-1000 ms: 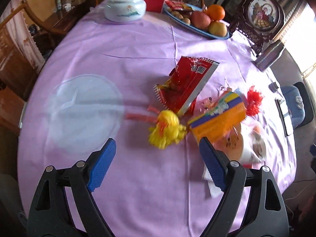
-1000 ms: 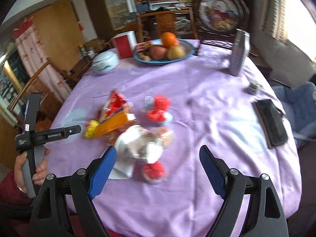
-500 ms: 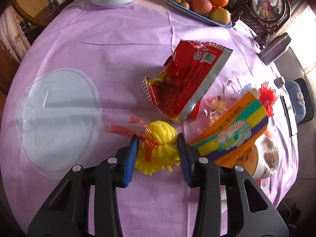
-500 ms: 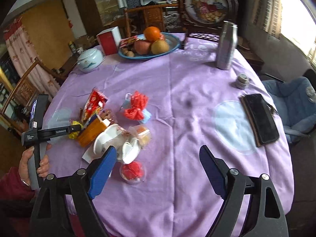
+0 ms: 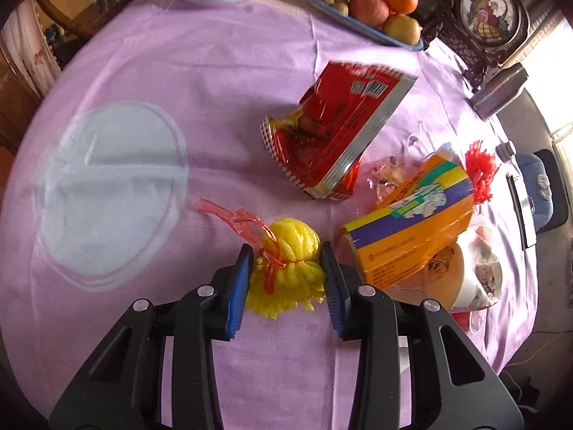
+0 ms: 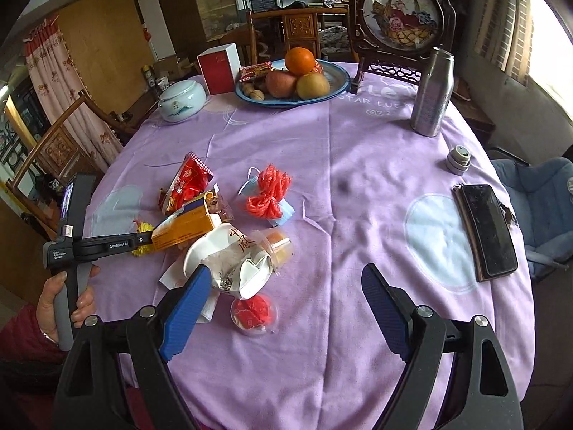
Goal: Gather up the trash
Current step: 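Grasp the yellow pom-pom ornament with the left tool and lift it, then grasp the white paper cup with the right tool while the left tool holds the ornament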
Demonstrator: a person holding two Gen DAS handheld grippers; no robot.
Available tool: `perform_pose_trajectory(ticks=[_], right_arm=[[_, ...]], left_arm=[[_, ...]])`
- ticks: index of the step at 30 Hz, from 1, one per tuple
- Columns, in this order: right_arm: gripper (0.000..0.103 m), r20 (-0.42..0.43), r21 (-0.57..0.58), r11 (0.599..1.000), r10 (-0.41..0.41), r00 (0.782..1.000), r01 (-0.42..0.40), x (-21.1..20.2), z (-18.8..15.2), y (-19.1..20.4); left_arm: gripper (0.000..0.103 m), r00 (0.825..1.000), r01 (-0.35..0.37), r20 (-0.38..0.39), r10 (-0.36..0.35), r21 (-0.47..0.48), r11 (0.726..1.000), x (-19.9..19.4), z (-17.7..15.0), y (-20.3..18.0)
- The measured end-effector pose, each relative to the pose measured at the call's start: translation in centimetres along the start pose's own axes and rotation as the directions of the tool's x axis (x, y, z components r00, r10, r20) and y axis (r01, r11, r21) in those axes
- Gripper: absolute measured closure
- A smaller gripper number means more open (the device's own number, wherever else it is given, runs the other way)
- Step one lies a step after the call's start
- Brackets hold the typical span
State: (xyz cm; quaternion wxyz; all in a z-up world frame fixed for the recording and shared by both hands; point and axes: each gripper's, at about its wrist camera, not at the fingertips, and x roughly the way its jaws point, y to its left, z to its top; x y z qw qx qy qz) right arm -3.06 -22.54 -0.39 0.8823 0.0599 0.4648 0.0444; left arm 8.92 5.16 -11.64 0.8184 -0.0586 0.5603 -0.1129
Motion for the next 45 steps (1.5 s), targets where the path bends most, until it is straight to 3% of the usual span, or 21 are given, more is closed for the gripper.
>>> perform_pose_trajectory(ticks=[7,14,18,23,25,26,28,29,38,45], right_arm=[[0.018,-0.092,0.026,0.993,0.121,0.988,-0.119,3.3,-0.3,0.3],[0.018,-0.181,0.037,0.979,0.205,0.962,-0.202,8.3,-0.8,1.1],[0.018,-0.205,0.073,0.972,0.234,0.951,-0.223,10.7,-1.1,0.9],[0.019,-0.230,0.153,0.944,0.323,0.918,-0.293,13.2,-1.8,0.7],[0.026,-0.223,0.160,0.936,0.343,0.912,-0.313,13.5,-1.9,1.0],[0.038,-0.219,0.153,0.930,0.361,0.906,-0.334,13.6,-1.9,1.3],[0.047,-0.196,0.126,0.930,0.365,0.910,-0.346,13.2,-1.8,1.9],[0.062,-0.189,0.112,0.929,0.367,0.911,-0.352,12.9,-1.7,2.0],[0.062,-0.086,-0.024,0.958,0.284,0.955,-0.287,9.2,-0.5,2.6],[0.062,-0.002,-0.040,0.964,0.263,0.965,-0.263,5.4,0.7,1.3]], left_arm=[[0.066,0.996,-0.003,0.086,0.006,-0.033,0.999,-5.2,-0.9,0.6],[0.066,0.987,-0.042,0.151,0.055,-0.085,0.995,-10.5,-2.8,1.3],[0.066,0.982,-0.086,0.162,0.101,-0.100,0.991,-12.3,-3.8,1.4],[0.066,0.975,-0.136,0.159,0.154,-0.117,0.984,-13.8,-5.1,1.3],[0.066,0.973,-0.150,0.156,0.168,-0.120,0.981,-14.1,-5.4,1.2],[0.066,0.972,-0.156,0.155,0.174,-0.119,0.980,-14.2,-5.5,1.2],[0.066,0.971,-0.163,0.156,0.180,-0.117,0.980,-14.3,-5.6,1.1],[0.066,0.971,-0.163,0.157,0.181,-0.116,0.980,-14.3,-5.6,1.0],[0.066,0.974,-0.129,0.176,0.143,-0.088,0.988,-13.8,-4.9,0.2],[0.066,0.976,-0.098,0.186,0.110,-0.073,0.993,-13.2,-4.1,-0.4]])
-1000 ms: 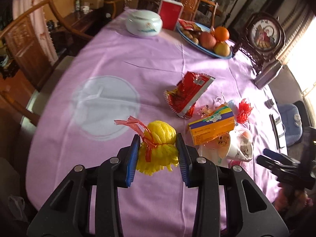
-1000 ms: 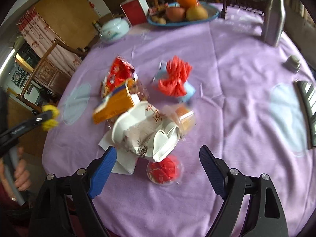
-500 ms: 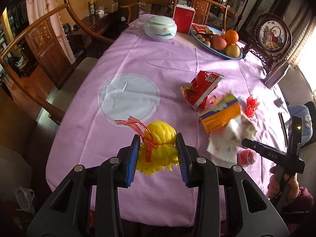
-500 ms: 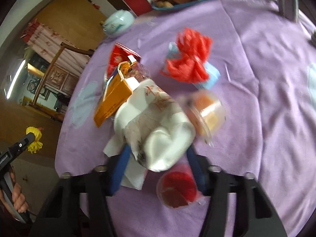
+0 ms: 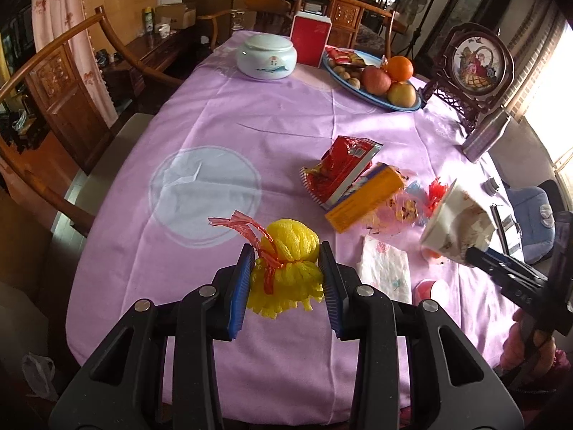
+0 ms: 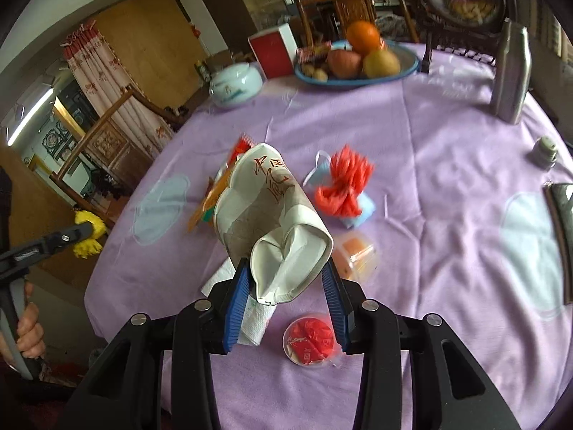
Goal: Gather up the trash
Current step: 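Grasp the white paper cup with the right tool while the left tool holds the ornament, then carry the ornament and paper cup with both tools over the red basket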
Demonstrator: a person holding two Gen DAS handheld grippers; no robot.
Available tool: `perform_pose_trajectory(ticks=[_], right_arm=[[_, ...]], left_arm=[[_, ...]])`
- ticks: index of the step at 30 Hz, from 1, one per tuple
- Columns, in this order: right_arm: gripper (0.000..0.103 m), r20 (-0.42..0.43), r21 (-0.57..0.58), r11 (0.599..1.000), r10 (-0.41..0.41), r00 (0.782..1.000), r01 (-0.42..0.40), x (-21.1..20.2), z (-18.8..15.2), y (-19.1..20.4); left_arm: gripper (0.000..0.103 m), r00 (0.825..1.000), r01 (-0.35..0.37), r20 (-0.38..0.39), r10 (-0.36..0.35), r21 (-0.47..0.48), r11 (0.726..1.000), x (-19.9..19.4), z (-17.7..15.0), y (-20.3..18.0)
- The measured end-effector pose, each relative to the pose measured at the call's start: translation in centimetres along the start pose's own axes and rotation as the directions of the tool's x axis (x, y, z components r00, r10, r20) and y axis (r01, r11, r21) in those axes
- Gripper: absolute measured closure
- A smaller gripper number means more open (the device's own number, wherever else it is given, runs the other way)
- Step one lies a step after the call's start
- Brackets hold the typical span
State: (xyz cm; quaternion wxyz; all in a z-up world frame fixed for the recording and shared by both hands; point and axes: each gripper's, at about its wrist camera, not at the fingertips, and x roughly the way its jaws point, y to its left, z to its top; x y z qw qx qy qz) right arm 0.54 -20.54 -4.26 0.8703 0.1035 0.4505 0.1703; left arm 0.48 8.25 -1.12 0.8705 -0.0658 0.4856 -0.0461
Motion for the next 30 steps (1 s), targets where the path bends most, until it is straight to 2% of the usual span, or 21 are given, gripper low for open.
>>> perform_pose_trajectory(ticks=[4,10,13,18,21,24,29,30], right_arm=[[0.062,0.041,-0.015,1.000,-0.002,0.999,0.003,-1.7,0.9,0.6],[0.062,0.094,-0.033,0.999,0.038,0.995,-0.035,-3.9,2.8,1.4],[0.062,0.083,-0.093,0.995,0.055,0.995,-0.047,-3.5,3.4,2.9],[0.062,-0.008,-0.213,0.967,0.145,0.989,-0.144,-0.7,3.7,7.3],[0.062,-0.063,-0.279,0.936,0.203,0.977,-0.213,0.9,3.8,10.6],[0.062,-0.124,-0.340,0.897,0.255,0.959,-0.283,2.3,3.5,14.3],[0.062,-0.231,-0.411,0.822,0.325,0.917,-0.394,4.4,2.0,20.9],[0.062,-0.244,-0.424,0.809,0.332,0.911,-0.409,4.6,1.7,22.0]], left_arm=[[0.066,1.000,0.012,0.005,-0.012,-0.003,1.000,0.2,0.2,-0.2],[0.066,1.000,0.002,0.020,-0.001,-0.045,0.999,-0.3,-0.2,0.7],[0.066,0.999,-0.018,0.028,0.021,-0.092,0.996,-0.8,-0.7,2.0],[0.066,0.995,-0.080,0.037,0.088,-0.187,0.979,-2.7,-2.9,5.0],[0.066,0.989,-0.133,0.030,0.147,-0.274,0.953,-4.3,-5.1,8.0],[0.066,0.978,-0.192,0.008,0.210,-0.376,0.907,-6.1,-7.9,11.5],[0.066,0.951,-0.285,-0.050,0.305,-0.530,0.799,-9.4,-13.9,17.3],[0.066,0.945,-0.301,-0.069,0.320,-0.564,0.769,-10.0,-15.4,18.8]])
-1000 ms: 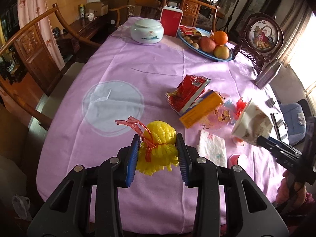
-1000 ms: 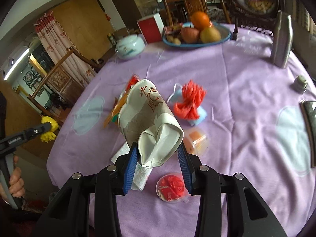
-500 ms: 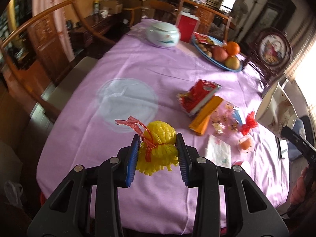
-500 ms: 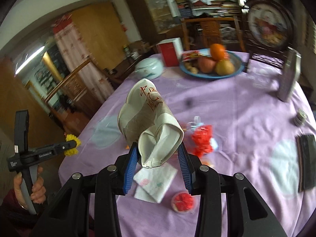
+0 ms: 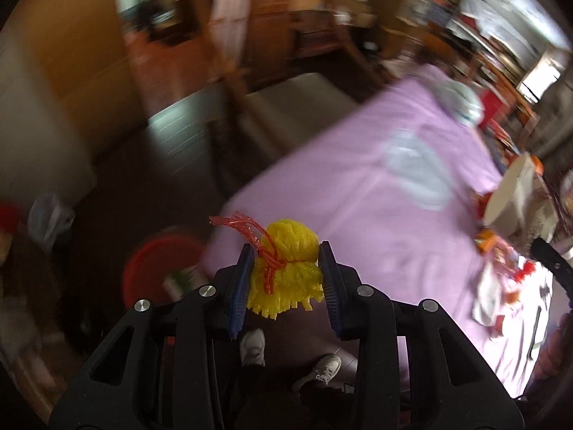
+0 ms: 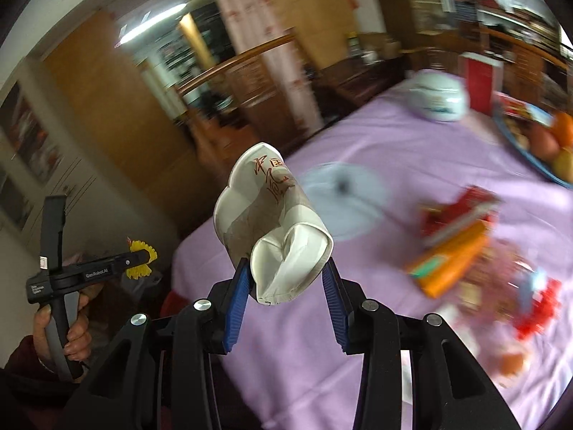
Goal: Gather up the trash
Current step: 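Carry the ornament and paper cup with both tools over the red basket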
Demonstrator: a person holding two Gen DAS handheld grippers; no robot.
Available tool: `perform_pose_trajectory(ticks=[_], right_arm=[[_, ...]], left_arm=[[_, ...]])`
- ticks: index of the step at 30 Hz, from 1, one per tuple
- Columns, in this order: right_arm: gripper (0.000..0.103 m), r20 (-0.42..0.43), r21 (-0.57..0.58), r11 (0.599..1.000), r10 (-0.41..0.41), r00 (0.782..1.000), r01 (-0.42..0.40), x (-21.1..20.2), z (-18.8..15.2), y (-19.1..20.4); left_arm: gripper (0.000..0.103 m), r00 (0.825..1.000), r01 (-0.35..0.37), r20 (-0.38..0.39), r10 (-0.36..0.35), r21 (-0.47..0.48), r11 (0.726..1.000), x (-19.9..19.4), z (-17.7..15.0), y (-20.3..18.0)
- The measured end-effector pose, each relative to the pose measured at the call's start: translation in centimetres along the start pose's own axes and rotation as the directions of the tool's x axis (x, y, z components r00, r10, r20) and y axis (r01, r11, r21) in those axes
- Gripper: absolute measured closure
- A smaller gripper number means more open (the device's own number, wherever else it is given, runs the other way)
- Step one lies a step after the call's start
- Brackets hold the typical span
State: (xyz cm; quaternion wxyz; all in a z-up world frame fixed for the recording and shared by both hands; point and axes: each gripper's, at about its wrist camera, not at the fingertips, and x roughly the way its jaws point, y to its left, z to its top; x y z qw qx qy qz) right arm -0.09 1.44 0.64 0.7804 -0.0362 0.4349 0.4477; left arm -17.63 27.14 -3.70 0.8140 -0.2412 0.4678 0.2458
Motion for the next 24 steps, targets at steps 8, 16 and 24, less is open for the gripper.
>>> perform_pose_trajectory(ticks=[8,16,24], right_arm=[[0.062,-0.052,-0.116,0.992,0.037,0.998,-0.043,3.2,1.3,7.4],[0.062,-0.156,-0.195,0.973,0.090,0.984,-0.120,7.4,1.7,13.2],[0.062,-0.326,-0.299,0.924,0.135,0.936,-0.237,13.4,0.9,20.3]], left_arm=[[0.057,0.994,-0.086,-0.080,0.072,-0.181,0.980,1.5,-1.8,10.2],[0.028,0.992,-0.111,-0.087,0.091,-0.254,0.961,0.3,-2.1,14.4],[0.023,0.988,-0.153,-0.078,0.134,-0.343,0.927,-2.2,-4.1,18.8]])
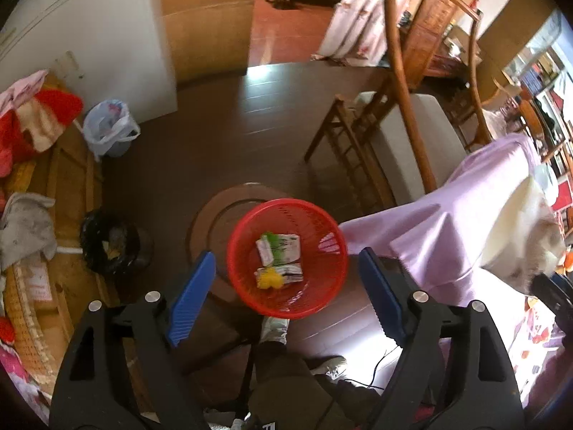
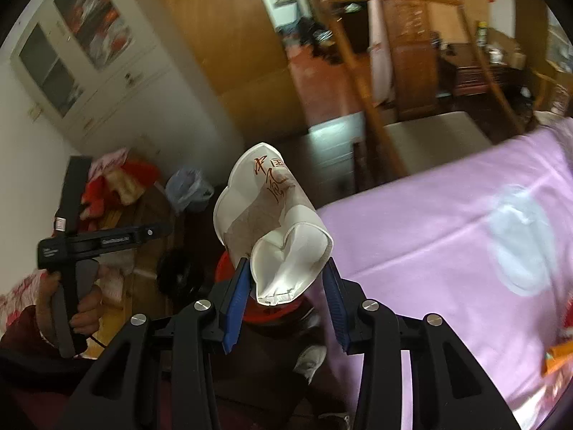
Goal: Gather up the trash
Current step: 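Carry the ornament and paper cup with both tools over the red basket, then open both tools to drop the ornament and cup into the basket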
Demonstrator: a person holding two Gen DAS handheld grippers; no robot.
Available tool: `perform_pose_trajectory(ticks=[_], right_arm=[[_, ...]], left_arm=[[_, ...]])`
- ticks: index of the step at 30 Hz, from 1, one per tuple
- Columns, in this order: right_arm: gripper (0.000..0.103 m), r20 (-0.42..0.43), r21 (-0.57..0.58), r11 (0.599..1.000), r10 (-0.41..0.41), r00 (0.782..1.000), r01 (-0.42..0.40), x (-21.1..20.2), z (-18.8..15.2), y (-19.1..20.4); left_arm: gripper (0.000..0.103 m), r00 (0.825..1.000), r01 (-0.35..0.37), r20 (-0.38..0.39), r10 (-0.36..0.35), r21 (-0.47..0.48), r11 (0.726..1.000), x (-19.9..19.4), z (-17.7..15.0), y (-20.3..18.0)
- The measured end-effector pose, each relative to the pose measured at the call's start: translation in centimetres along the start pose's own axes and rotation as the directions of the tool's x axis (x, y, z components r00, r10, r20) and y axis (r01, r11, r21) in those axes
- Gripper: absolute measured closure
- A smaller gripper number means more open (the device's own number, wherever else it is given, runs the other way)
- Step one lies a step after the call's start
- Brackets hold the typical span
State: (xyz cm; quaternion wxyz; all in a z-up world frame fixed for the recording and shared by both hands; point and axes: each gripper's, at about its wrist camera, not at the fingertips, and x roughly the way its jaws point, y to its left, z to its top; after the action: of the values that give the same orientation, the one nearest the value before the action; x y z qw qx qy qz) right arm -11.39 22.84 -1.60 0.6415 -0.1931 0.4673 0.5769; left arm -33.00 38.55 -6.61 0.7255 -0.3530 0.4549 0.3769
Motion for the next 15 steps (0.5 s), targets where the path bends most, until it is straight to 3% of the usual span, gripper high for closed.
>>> perform_pose_trajectory(ticks=[3,5,7,12,15], right_arm=[[0.060,-0.051,-0.048,0.998,0.030,0.998,-0.032,2.3,1.1,2.0],[0.049,-0.069,-0.059,0.997,0.041,0.997,-0.045,3.7,1.7,3.0],[0.048,-0.062,-0.064,0.997,0.043,0.997,-0.047,4.1,2.3,3.6],[0.048,0.002,-0.053,0.999,0.011,1.000,-0.011,2.1,2.5,3.1],[0.048,0.030,-0.006,0.999,-0.037,0.999,0.037,0.6,2.1,1.1]], left_arm=[[0.022,1.000,-0.020,0.005,0.020,-0.026,0.999,-0.5,-0.5,1.5],[0.022,0.999,-0.029,0.011,0.030,-0.046,0.999,-1.0,-0.8,2.6],[0.022,0.999,-0.040,0.017,0.041,-0.055,0.998,-1.2,-0.8,3.0],[0.022,0.999,-0.022,0.022,0.023,-0.045,0.999,-1.0,0.0,2.8],[0.022,1.000,0.015,0.021,-0.015,0.007,1.000,-0.3,1.1,0.7]])
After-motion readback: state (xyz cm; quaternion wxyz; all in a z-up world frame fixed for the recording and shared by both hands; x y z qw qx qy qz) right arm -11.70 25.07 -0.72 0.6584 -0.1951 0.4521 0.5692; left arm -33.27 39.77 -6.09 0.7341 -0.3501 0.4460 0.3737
